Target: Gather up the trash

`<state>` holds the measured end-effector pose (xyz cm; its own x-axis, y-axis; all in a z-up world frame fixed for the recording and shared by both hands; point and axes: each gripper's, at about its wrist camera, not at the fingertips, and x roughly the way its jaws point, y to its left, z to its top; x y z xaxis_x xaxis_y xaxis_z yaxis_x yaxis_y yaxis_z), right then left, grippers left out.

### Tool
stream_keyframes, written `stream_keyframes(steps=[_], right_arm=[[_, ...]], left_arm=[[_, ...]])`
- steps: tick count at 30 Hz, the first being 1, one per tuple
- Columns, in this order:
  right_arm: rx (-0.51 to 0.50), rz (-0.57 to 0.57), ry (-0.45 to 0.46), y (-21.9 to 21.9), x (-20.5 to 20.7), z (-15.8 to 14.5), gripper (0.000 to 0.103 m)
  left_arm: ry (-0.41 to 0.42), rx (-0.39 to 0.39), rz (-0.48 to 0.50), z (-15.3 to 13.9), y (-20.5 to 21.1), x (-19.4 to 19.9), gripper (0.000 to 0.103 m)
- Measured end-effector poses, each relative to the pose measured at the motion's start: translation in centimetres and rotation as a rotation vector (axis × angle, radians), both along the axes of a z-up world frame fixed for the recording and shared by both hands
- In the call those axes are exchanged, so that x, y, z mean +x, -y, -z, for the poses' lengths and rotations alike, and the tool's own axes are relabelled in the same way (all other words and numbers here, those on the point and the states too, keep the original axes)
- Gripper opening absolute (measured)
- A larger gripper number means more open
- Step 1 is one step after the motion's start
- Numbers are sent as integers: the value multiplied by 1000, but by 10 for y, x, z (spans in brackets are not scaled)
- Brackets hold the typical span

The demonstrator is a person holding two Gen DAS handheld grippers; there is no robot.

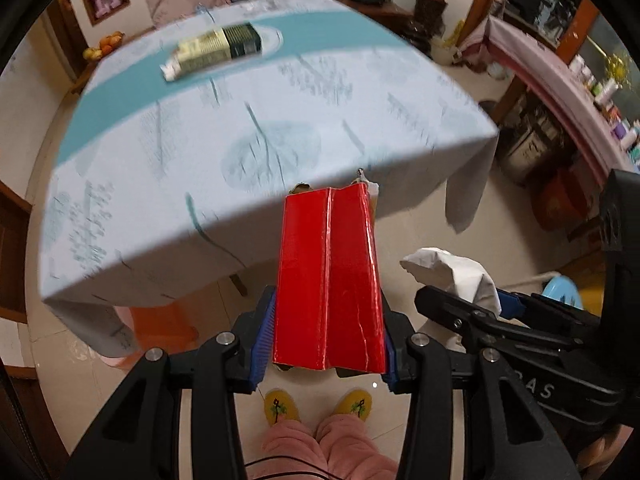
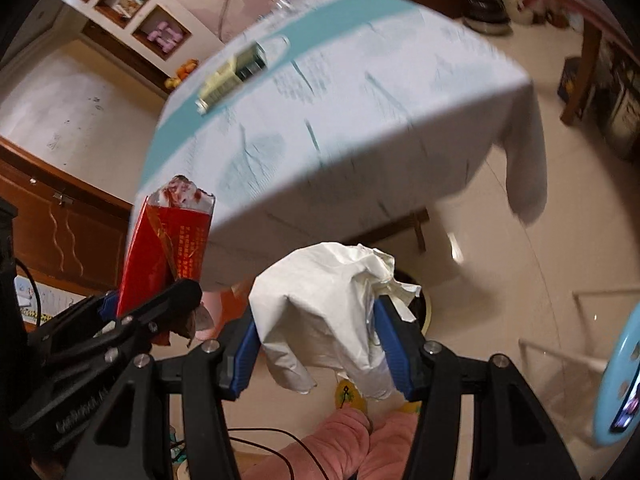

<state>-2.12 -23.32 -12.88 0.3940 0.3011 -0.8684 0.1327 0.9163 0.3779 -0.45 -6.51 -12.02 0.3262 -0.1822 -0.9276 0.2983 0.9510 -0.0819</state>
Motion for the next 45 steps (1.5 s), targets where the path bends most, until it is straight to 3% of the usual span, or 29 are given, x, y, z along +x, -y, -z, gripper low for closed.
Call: stream_keyframes(steps=[14,23,29,31,33,39,45], right_arm=[[12,152,-102,8,-2,202,55],[66,161,-141,8,-1,305,58],[93,170,-155,8,8,342,64],[111,185,-162,10,10,350,68],[121,194,-169,11,12,356,70],[130,219,-156,15,11,362,75],[130,236,-139,19,5,356,75]], left_arm=[[-122,-7,-18,216,-13,22,43],[-177,-24,-3,308,-6,34,46],[-211,-38,15,331,-7,39,52],[-208,-32,21,336,-7,39,61],[-197,-16,19,335,-7,38,79],[-190,26,-4,338,-14,41,96],[-169,36,-26,327,-15,37,97]])
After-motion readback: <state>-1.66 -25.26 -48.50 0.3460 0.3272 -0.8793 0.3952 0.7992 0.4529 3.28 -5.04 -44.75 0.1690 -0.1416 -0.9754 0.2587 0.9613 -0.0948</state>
